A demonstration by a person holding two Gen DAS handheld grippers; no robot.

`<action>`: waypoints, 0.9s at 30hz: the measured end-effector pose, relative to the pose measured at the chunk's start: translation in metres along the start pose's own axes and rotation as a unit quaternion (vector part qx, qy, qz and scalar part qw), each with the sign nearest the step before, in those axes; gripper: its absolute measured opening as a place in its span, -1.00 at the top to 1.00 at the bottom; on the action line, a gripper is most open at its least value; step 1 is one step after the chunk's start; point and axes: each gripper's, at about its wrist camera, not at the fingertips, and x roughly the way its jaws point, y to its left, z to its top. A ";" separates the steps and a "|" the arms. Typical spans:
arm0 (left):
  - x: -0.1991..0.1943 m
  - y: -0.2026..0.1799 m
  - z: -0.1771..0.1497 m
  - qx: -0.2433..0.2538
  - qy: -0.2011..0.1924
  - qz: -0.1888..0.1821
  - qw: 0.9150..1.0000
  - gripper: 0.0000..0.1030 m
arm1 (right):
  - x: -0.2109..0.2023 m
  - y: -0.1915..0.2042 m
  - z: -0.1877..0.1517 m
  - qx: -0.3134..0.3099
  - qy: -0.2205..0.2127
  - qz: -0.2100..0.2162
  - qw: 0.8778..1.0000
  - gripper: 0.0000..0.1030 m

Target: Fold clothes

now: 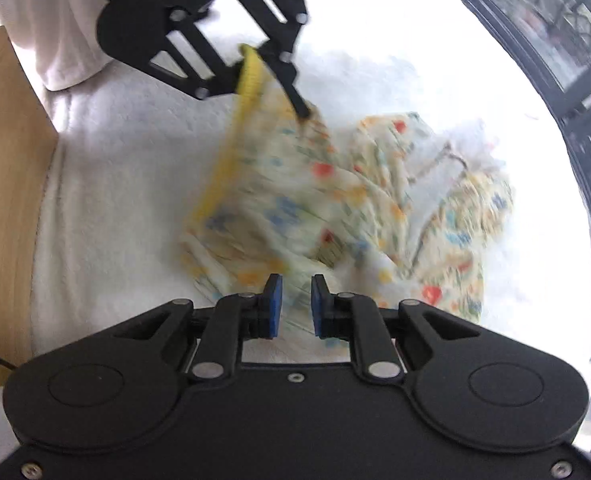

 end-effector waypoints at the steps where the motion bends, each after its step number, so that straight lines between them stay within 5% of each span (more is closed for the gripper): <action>1: 0.001 0.003 0.000 -0.010 0.006 -0.003 1.000 0.89 | -0.002 0.006 0.001 -0.022 0.001 -0.009 1.000 0.40; 7: 0.000 0.027 0.003 -0.096 0.011 -0.015 0.995 0.89 | 0.007 0.069 0.001 -0.223 -0.021 -0.007 0.975 -0.28; 13: -0.007 0.018 0.003 -0.069 0.007 -0.008 0.998 0.89 | 0.039 0.076 0.009 -0.254 -0.011 -0.009 0.967 -0.26; 15: -0.007 0.018 0.003 -0.063 0.006 -0.007 0.998 0.89 | 0.043 0.075 0.009 -0.247 -0.012 -0.004 0.969 -0.12; 17: -0.008 0.017 0.002 -0.059 0.008 0.001 0.998 0.89 | 0.041 0.071 0.008 -0.229 -0.020 -0.004 0.973 0.88; 22: -0.009 0.017 -0.001 -0.052 0.009 0.016 0.998 0.89 | 0.014 0.030 -0.001 -0.093 -0.056 -0.030 0.994 0.89; 27: -0.009 0.011 -0.003 -0.032 0.007 0.018 0.999 0.89 | -0.005 0.011 -0.018 -0.007 -0.086 -0.059 0.994 0.89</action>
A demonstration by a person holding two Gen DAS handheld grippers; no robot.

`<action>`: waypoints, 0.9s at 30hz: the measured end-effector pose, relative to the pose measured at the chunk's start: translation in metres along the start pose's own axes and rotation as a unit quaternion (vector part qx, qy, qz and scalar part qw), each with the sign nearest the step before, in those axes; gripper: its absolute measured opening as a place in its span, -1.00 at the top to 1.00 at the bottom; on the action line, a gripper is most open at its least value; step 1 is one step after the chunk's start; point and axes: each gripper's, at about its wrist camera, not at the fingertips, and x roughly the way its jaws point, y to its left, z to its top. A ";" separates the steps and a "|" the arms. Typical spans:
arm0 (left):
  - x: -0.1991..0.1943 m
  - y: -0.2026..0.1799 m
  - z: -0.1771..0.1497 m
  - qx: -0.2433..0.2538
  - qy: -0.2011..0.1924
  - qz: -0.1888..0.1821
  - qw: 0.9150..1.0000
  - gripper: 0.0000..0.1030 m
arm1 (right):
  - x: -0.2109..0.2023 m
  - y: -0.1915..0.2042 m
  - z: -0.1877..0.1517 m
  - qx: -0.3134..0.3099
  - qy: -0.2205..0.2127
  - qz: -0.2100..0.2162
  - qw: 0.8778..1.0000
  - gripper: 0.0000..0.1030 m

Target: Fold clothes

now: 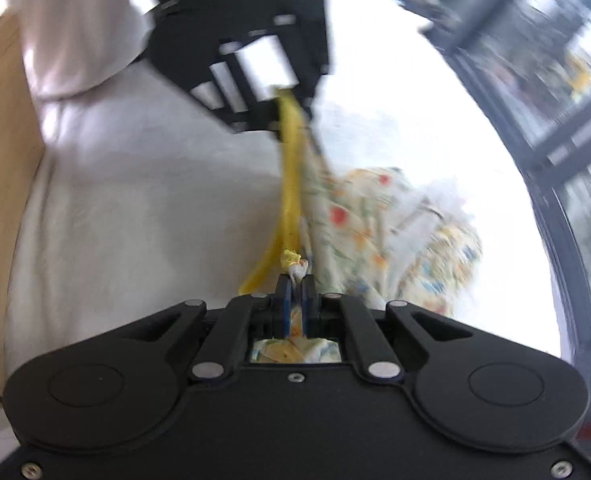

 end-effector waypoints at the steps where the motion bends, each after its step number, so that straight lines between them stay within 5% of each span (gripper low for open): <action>1: 0.000 -0.001 -0.001 0.005 -0.001 0.001 1.000 0.89 | -0.005 -0.005 -0.001 0.001 -0.002 -0.004 1.000 0.89; 6: 0.001 -0.004 -0.003 0.013 -0.013 -0.003 1.000 0.89 | -0.005 -0.013 0.000 0.050 0.013 -0.003 0.999 0.90; 12: 0.007 -0.010 -0.002 0.036 0.001 0.021 0.999 0.89 | -0.022 -0.019 0.004 0.058 -0.007 -0.085 0.995 0.91; 16: 0.026 -0.006 -0.005 -0.013 0.041 -0.027 0.999 0.89 | -0.010 -0.034 -0.004 0.129 0.014 -0.085 0.988 0.88; 19: 0.033 -0.009 -0.008 -0.021 0.056 -0.041 0.997 0.89 | 0.011 -0.044 -0.008 0.161 0.041 -0.052 0.985 0.62; 21: 0.035 -0.014 -0.011 -0.012 0.058 -0.041 0.997 0.89 | 0.013 -0.042 -0.009 0.115 0.041 -0.033 0.992 0.35; 23: 0.035 -0.020 -0.012 0.002 0.057 -0.039 0.998 0.88 | 0.004 -0.032 -0.009 0.011 0.035 -0.034 0.999 -0.36; 27: 0.033 -0.025 -0.018 0.036 0.051 -0.022 0.998 0.88 | -0.003 -0.007 -0.009 -0.175 0.049 -0.011 0.983 -0.55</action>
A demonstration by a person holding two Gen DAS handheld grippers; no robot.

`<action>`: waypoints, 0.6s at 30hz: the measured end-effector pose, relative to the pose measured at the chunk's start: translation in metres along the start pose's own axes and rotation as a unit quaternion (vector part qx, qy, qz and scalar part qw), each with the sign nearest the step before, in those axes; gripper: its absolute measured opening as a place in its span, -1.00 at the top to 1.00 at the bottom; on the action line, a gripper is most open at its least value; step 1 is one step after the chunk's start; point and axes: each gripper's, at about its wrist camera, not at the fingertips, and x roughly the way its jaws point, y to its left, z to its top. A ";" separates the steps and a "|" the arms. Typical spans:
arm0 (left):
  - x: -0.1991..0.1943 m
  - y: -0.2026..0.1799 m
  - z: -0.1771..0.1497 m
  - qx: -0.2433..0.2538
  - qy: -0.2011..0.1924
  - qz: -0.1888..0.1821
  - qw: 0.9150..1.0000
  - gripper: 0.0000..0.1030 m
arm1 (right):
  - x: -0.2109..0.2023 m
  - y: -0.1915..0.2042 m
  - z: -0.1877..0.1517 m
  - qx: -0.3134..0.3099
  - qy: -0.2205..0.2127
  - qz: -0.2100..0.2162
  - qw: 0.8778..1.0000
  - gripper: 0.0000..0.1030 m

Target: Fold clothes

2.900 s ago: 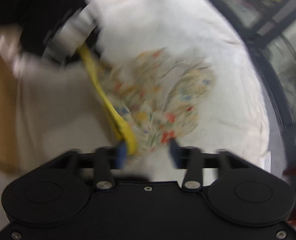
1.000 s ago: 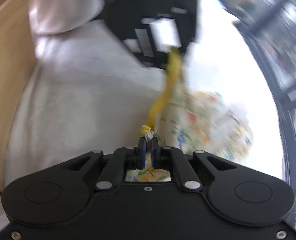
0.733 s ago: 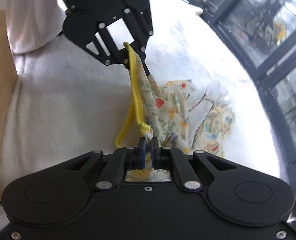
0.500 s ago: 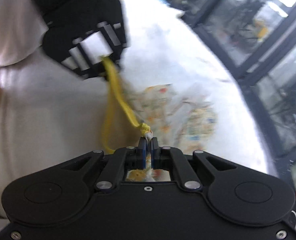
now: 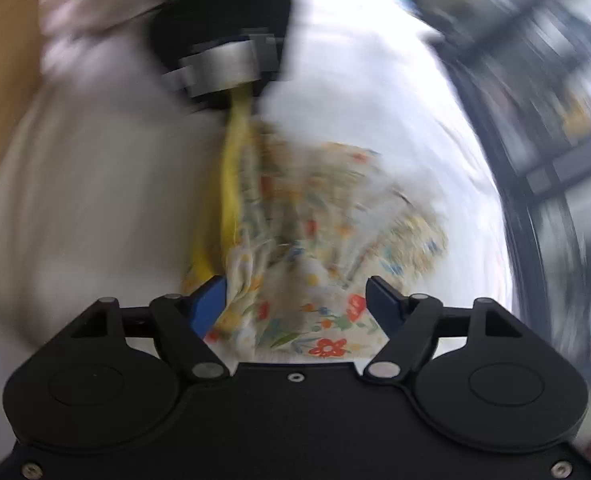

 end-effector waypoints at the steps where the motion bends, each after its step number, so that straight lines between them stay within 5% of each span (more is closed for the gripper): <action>1: -0.001 0.000 -0.001 0.000 0.000 0.000 1.000 0.88 | 0.004 0.004 0.003 -0.030 0.007 0.010 0.999 -0.55; 5: -0.002 0.001 0.000 0.000 -0.004 0.004 1.000 0.88 | 0.020 0.024 0.010 -0.158 0.026 0.037 0.986 -0.54; 12: -0.004 0.002 0.001 -0.006 -0.008 0.001 1.000 0.88 | 0.031 0.022 0.039 -0.173 -0.017 0.064 0.983 -0.51; 16: -0.005 0.003 0.001 -0.005 -0.009 0.000 1.000 0.88 | 0.045 0.033 0.046 -0.187 -0.034 0.044 0.981 0.13; 18: -0.005 0.003 0.001 -0.006 -0.008 0.000 1.000 0.88 | 0.049 0.033 0.047 -0.186 -0.037 0.047 0.981 0.13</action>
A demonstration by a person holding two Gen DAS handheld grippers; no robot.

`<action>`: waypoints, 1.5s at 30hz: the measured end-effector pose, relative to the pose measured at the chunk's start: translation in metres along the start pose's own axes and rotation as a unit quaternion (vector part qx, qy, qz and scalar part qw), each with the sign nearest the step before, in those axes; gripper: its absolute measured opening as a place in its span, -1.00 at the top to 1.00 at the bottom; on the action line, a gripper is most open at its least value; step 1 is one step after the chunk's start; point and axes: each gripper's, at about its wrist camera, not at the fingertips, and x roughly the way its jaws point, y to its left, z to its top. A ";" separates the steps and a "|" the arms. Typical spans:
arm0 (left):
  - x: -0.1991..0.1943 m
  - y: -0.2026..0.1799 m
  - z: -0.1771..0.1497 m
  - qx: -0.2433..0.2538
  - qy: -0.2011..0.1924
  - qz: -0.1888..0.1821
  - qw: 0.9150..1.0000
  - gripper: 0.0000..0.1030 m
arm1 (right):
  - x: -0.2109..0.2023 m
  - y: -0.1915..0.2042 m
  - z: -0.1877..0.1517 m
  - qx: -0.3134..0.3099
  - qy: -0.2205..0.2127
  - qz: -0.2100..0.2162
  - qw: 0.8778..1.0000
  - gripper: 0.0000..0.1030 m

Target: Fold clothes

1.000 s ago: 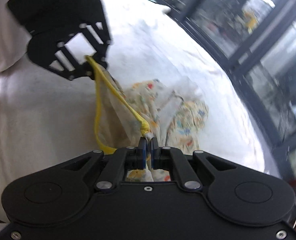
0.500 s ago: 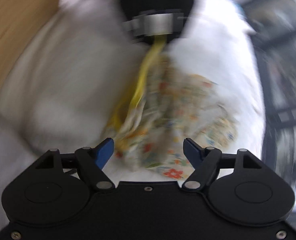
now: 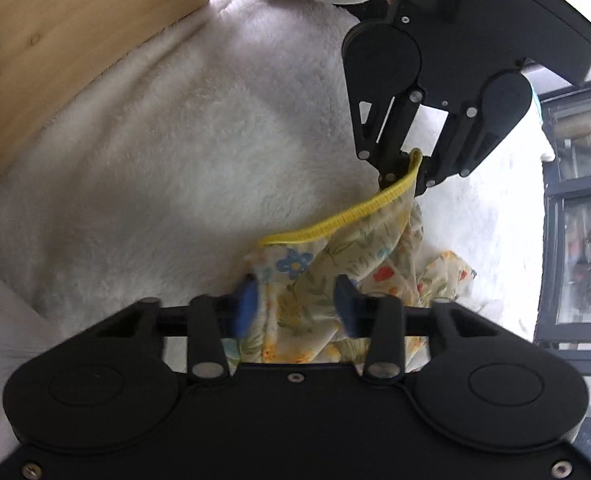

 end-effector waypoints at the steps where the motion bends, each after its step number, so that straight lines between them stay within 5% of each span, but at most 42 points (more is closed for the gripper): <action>1: 0.000 0.000 0.001 -0.001 0.000 0.000 1.000 0.88 | 0.001 0.000 0.000 0.003 0.001 0.006 1.000 0.12; 7: -0.001 -0.002 0.001 0.004 0.000 -0.003 1.000 0.88 | 0.010 0.014 0.009 -0.005 0.017 0.031 0.999 0.15; 10: -0.001 -0.003 0.000 0.010 0.001 0.002 1.000 0.88 | 0.010 0.009 0.008 0.013 0.010 0.030 0.999 0.97; 13: 0.000 -0.003 -0.002 0.014 0.003 0.010 1.000 0.88 | -0.002 -0.015 -0.002 0.082 -0.004 -0.010 0.997 0.97; 16: -0.002 -0.004 -0.002 0.017 -0.002 0.012 1.000 0.88 | -0.026 -0.054 -0.022 0.219 -0.002 -0.070 0.973 0.97; 21: -0.002 -0.013 -0.003 0.045 -0.015 0.013 0.999 0.65 | -0.047 -0.054 -0.049 0.299 0.016 -0.112 0.948 0.97; 23: -0.002 -0.019 -0.005 0.067 -0.021 0.018 0.997 0.36 | -0.040 -0.044 -0.050 0.299 0.021 -0.106 0.948 0.97; 45: 0.000 -0.026 -0.013 0.104 -0.032 0.080 0.991 0.02 | -0.048 -0.009 -0.033 0.281 0.022 -0.070 0.957 0.96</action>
